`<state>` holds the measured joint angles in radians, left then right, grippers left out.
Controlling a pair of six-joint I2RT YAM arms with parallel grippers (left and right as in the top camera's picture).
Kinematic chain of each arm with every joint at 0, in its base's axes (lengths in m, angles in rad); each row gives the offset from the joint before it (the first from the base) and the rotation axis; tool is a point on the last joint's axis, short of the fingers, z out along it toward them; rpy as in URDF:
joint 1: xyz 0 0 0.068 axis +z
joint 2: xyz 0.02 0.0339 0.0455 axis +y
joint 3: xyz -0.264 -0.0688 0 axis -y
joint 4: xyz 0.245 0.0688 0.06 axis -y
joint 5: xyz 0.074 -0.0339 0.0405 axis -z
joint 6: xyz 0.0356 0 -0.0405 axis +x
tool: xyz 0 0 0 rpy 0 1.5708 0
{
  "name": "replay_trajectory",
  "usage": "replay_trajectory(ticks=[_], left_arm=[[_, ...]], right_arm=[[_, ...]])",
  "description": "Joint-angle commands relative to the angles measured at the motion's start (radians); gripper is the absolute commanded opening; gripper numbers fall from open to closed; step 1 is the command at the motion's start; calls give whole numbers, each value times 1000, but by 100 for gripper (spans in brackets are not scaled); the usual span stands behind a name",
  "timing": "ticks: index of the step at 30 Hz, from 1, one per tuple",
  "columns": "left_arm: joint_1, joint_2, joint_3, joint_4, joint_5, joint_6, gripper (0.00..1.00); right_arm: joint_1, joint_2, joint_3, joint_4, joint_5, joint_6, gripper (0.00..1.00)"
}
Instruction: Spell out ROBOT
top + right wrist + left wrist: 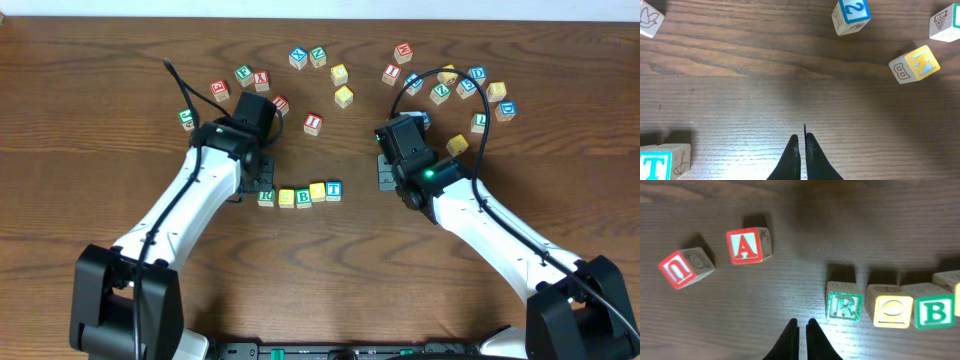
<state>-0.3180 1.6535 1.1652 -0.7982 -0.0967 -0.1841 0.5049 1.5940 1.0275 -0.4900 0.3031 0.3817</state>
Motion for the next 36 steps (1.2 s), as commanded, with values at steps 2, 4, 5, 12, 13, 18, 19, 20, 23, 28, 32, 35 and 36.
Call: replay_trajectory(ticks=[2, 4, 5, 12, 13, 18, 19, 20, 23, 28, 32, 35, 36], left_arm=[[3, -8, -87, 50, -16, -13, 7], [3, -8, -108, 73, -16, -13, 7], [3, -8, -115, 83, -16, -13, 7], [3, -8, -117, 96, -16, -13, 7], [3, -8, -117, 98, -16, -13, 7], [3, -8, -117, 105, -16, -13, 8], [3, -8, -119, 107, -16, -13, 8], [3, -8, -124, 110, -16, -13, 7], [3, -8, -151, 133, -16, -13, 8], [3, -8, -201, 180, -16, -12, 7], [3, -8, -201, 187, -15, -12, 7], [3, -8, -202, 192, 24, -11, 7], [3, -8, -202, 197, 40, -4, 7]], right_arm=[[-6, -19, 19, -5, 5, 6, 1], [-6, -19, 19, -5, 5, 6, 1], [-6, -19, 19, -4, 5, 6, 1], [-6, -19, 19, -10, 5, 6, 1], [-6, -19, 19, -11, 5, 6, 1], [-6, -19, 19, -12, 5, 6, 1], [-6, -19, 19, -12, 5, 6, 1], [-6, -19, 19, -13, 5, 6, 1], [-6, -19, 19, -16, 5, 6, 1], [-6, -19, 19, -16, 5, 6, 1], [-6, -19, 19, -16, 5, 6, 1], [-6, -19, 19, -16, 5, 6, 1], [-6, -19, 19, -16, 5, 6, 1]])
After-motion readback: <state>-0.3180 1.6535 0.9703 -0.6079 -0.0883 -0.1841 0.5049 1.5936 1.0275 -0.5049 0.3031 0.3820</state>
